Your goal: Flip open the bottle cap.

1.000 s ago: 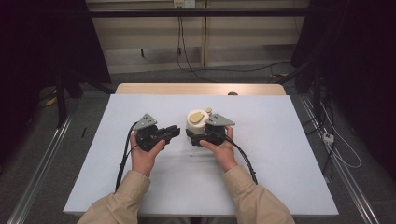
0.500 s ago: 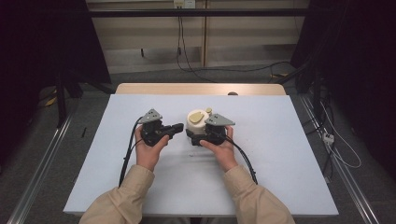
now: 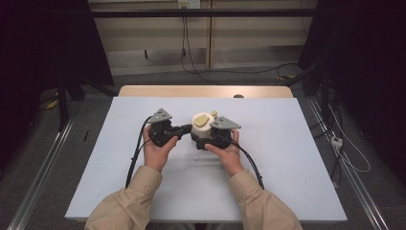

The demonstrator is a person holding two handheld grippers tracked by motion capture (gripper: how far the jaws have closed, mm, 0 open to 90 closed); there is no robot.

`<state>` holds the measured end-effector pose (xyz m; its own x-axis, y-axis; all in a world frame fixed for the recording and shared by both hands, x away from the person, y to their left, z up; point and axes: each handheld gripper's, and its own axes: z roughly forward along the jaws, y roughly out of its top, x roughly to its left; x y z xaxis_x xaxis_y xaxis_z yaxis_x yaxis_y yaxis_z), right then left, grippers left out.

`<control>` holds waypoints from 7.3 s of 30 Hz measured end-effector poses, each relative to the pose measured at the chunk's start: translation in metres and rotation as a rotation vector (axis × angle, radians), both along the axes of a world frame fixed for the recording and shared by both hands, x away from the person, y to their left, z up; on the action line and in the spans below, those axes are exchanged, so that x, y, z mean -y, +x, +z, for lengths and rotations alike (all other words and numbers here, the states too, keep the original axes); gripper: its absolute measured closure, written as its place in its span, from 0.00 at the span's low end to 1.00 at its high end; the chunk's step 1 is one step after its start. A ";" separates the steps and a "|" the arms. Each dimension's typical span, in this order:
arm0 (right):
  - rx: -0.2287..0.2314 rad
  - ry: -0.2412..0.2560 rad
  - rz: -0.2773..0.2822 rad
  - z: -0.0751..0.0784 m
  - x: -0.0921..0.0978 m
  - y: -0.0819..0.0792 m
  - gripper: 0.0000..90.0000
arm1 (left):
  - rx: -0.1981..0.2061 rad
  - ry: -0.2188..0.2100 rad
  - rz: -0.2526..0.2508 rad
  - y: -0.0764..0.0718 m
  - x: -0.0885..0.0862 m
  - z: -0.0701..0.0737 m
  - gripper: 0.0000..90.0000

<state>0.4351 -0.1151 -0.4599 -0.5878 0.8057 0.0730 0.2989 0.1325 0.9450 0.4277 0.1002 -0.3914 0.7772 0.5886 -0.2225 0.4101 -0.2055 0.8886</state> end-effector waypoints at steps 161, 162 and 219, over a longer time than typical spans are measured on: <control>-0.024 0.015 0.003 -0.001 0.001 0.001 0.05 | 0.053 0.011 0.039 0.026 0.039 0.035 1.00; -0.024 0.016 0.002 0.000 0.001 0.001 0.05 | 0.053 0.009 0.039 0.026 0.039 0.035 1.00; -0.146 0.024 -0.009 0.004 0.010 -0.008 0.04 | -0.002 -0.012 0.102 0.012 -0.012 0.009 0.19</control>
<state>0.4270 -0.1249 -0.4560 -0.5625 0.8078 0.1761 0.4342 0.1073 0.8944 0.4397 0.1117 -0.3828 0.7132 0.6617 -0.2315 0.4302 -0.1524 0.8898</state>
